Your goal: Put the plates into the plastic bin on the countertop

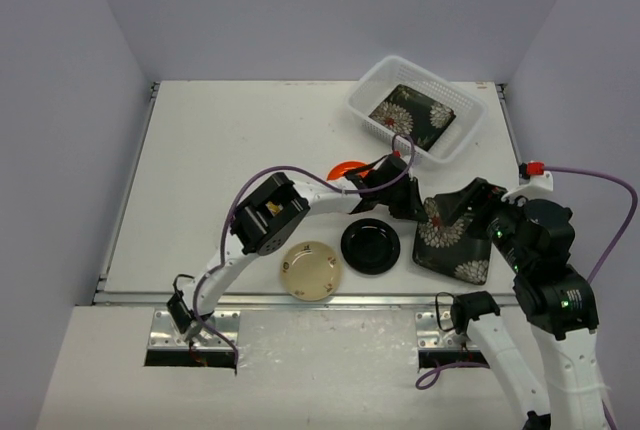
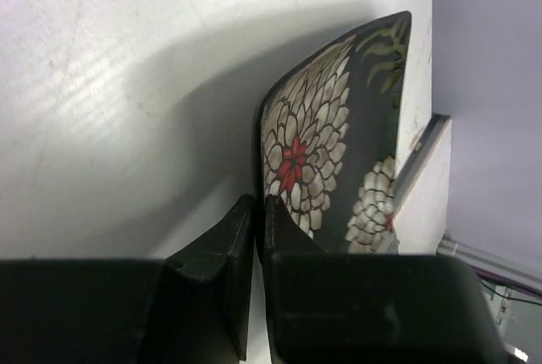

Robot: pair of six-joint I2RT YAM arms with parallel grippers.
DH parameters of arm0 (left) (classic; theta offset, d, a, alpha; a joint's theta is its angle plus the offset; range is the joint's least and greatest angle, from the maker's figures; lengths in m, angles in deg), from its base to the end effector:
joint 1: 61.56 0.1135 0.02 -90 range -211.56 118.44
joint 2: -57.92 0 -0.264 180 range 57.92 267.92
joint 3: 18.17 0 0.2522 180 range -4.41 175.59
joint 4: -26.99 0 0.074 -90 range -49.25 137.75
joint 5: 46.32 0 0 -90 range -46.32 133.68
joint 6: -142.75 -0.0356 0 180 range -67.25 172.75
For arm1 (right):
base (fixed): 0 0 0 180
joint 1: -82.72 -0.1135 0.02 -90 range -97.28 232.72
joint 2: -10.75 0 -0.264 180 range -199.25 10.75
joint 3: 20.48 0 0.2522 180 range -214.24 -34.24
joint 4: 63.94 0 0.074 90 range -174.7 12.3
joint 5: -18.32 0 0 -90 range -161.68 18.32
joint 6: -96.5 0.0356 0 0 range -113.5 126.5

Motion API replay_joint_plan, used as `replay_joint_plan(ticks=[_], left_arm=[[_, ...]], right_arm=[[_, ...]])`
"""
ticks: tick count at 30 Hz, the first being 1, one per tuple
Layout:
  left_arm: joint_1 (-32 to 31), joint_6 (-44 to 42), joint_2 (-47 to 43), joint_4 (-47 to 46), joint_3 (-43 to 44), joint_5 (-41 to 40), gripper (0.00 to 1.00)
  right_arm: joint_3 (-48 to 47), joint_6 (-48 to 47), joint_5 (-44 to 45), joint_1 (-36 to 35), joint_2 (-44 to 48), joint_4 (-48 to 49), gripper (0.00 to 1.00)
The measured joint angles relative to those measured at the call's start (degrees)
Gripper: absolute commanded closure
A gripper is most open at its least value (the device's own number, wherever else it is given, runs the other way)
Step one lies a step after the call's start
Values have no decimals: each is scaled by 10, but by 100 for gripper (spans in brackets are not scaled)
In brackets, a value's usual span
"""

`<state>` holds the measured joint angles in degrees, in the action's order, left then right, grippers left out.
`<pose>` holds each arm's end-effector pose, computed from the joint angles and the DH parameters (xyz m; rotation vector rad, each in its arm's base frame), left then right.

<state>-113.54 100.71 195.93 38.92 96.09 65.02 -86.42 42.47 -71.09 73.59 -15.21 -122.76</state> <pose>0.3188 -0.4287 0.1260 0.3285 2.4847 -1.2824 0.0787 0.0123 0.3557 0.4558 1.8797 0.5214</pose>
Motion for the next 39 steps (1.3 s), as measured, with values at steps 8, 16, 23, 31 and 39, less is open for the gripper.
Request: replay_joint_plan(ticks=[8, 16, 23, 31, 39], left_arm=[[24, -22, -86, 56, 3, 23, 100], [71, 36, -161, 43, -2, 4, 100], [148, 135, -178, -4, -3, -83, 100], [190, 235, -117, -34, 26, -280, 100], [179, 278, 95, 3, 260, -358, 100]], right_arm=[[0, 0, -2, 0, 0, 1, 1], [-29, 0, 7, 0, 0, -2, 1], [-76, 0, 9, 0, 0, 0, 1], [-67, 1, 4, 0, 0, 0, 1], [-30, 15, -36, 0, 1, 8, 1]])
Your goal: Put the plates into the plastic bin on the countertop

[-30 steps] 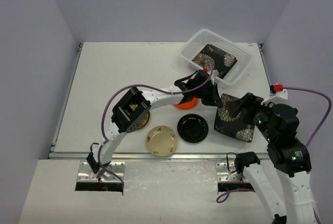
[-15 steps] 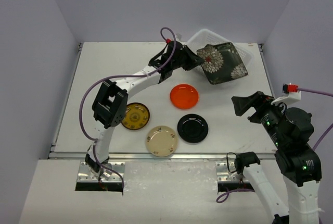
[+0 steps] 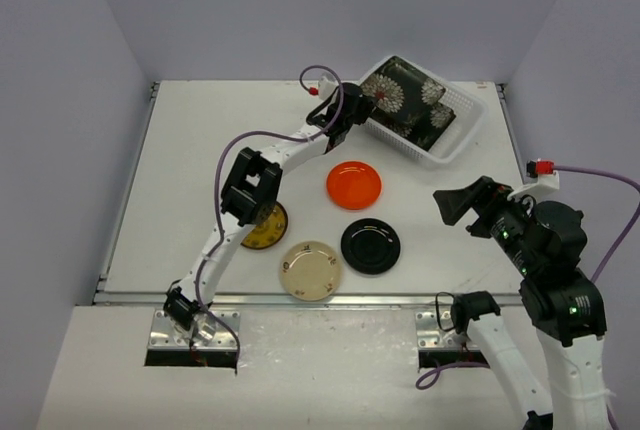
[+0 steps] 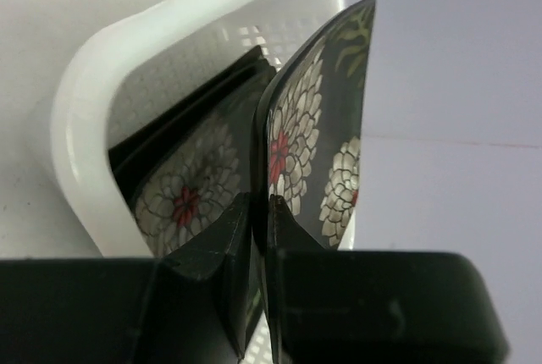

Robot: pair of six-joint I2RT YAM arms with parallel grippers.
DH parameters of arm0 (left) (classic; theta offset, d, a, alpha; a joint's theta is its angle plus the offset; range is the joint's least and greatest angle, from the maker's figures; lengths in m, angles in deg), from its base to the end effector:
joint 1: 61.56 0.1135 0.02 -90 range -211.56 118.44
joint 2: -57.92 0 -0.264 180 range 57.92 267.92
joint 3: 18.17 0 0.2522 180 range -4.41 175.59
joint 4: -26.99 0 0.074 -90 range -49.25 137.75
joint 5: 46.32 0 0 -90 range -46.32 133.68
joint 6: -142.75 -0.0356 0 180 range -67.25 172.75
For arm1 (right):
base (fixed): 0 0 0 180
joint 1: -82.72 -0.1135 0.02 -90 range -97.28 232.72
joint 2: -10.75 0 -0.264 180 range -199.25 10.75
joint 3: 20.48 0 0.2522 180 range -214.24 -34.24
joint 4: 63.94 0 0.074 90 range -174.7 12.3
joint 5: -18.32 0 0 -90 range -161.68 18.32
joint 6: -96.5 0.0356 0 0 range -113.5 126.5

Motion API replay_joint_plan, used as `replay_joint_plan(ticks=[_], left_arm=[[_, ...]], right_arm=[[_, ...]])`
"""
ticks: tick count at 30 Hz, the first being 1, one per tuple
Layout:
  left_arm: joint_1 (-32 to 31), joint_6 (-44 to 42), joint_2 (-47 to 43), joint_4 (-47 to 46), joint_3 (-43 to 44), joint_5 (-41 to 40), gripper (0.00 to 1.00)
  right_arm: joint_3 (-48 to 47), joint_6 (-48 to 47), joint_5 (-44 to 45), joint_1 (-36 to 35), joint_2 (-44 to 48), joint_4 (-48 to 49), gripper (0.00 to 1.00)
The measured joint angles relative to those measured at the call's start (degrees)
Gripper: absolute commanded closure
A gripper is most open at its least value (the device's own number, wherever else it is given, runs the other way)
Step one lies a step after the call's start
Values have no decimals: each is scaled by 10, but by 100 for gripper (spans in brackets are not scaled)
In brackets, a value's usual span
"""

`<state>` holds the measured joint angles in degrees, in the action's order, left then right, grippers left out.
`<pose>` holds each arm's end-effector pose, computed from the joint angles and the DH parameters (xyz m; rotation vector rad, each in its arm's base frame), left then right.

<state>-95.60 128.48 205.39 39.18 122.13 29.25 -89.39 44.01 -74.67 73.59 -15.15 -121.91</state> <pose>0.4981 -0.3258 0.1880 -0.8946 1.8366 -1.0312 0.0716 0.0134 0.3726 0.4234 1.8280 0.6152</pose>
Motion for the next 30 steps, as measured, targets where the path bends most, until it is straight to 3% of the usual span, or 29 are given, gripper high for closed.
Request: replay_joint_plan(ticks=[15, 16, 20, 27, 30], left_arm=[[-44, 32, 9, 10, 11, -52, 100], [-46, 35, 9, 10, 11, -52, 98], [-51, 49, 9, 5, 11, -56, 65], [-54, 71, 1, -10, 4, -71, 63], [-54, 75, -22, -18, -34, -74, 49]], right_arm=[[11, -6, -4, 0, 8, 5, 1], [11, -7, -4, 0, 9, 5, 1], [11, -10, -4, 0, 16, 5, 1], [11, -11, -4, 0, 22, 4, 1], [11, -11, -4, 0, 23, 4, 1]])
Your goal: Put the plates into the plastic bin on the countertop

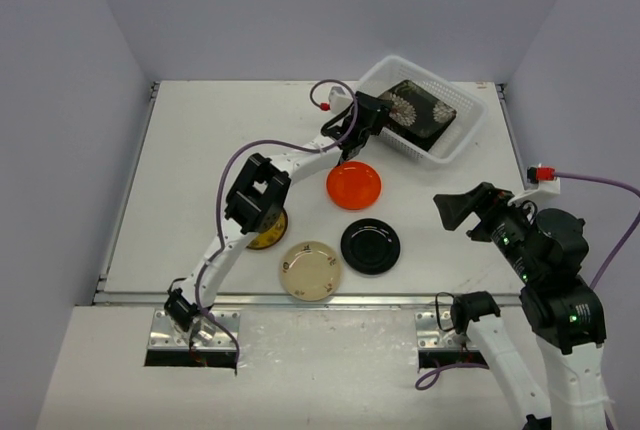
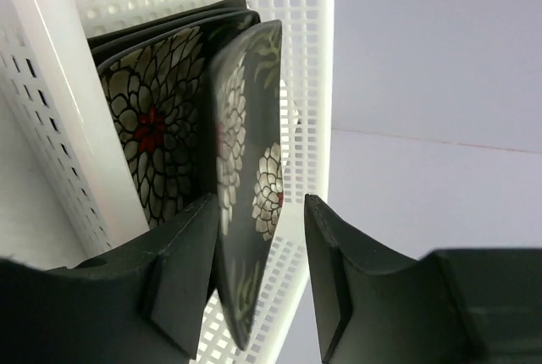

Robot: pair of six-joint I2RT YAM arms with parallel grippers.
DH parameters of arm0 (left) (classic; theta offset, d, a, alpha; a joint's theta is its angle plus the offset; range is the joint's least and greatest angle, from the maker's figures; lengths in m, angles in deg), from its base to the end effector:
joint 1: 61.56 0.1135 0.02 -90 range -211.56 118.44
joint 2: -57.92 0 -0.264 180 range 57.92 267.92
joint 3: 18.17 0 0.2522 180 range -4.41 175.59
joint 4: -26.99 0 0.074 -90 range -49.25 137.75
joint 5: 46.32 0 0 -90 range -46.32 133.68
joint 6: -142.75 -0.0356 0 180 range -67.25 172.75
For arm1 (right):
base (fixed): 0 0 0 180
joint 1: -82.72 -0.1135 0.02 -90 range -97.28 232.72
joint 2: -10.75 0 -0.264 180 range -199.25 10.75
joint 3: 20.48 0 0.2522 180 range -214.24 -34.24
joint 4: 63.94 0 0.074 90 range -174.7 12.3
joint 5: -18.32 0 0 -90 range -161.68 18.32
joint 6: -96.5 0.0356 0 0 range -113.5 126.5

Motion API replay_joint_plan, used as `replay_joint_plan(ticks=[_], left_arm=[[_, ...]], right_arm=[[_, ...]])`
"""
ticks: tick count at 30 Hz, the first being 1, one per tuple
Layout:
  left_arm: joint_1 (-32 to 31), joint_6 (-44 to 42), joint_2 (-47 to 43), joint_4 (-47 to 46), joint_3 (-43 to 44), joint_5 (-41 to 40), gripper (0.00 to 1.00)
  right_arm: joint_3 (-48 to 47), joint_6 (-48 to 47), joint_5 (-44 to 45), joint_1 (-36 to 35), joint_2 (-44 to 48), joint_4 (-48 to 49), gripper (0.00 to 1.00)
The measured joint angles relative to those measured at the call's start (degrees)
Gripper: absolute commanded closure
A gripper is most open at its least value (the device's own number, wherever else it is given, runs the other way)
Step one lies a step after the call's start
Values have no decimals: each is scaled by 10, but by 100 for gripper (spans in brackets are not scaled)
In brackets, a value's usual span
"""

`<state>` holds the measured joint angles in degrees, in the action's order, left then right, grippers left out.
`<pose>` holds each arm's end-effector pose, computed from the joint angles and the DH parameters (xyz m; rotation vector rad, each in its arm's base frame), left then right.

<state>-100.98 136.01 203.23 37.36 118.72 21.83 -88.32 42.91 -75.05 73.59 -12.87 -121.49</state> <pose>0.4626 -0.3631 0.1923 -1.0085 1.7617 -1.0773 0.0643 0.0125 0.3699 0.3936 1.8040 0.6150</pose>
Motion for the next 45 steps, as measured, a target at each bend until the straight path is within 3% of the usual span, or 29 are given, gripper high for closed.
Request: replay_joint_plan(ticks=[4, 7, 10, 11, 15, 18, 22, 24, 27, 31, 34, 37, 39, 40, 45], left_arm=[[0, 11, -30, -5, -26, -2, 33], [-1, 14, -60, -6, -37, -8, 26], [0, 12, -95, -7, -50, -13, 2], [0, 9, -108, -9, -56, -14, 0], [1, -23, -158, -3, -78, -14, 0], [1, -106, -203, 40, -87, -11, 0], [7, -222, -336, 109, -139, -4, 0], [16, -278, -438, 115, -217, 14, 0], [44, -352, -656, 135, -411, 29, 0], [65, -413, -855, 184, -563, 18, 0], [64, -451, -952, 237, -636, 16, 0], [63, -484, -982, 331, -664, 17, 0], [63, -507, -985, 373, -667, 18, 0], [63, -519, -985, 388, -668, 19, 0], [63, -565, -984, 394, -724, 31, 0]], right_arm=[[0, 0, 0, 0, 0, 0, 1], [0, 0, 0, 0, -1, 0, 1], [0, -1, -1, 0, -3, 0, 1], [0, -2, -1, 0, -5, 0, 1], [1, -13, -2, 0, -24, 0, 1], [3, -30, -19, 0, -63, 0, 1], [23, -53, -56, 0, -124, 10, 1], [47, -60, -78, 0, -152, 30, 1], [110, -64, -109, 0, -199, 83, 1], [177, -91, -140, 0, -278, 118, 2], [187, -127, -145, 0, -364, 124, 5], [183, -155, -150, -2, -473, 145, 8], [183, -166, -152, -5, -526, 161, 19], [183, -170, -152, -6, -544, 167, 20], [182, -181, -166, -11, -612, 215, 53]])
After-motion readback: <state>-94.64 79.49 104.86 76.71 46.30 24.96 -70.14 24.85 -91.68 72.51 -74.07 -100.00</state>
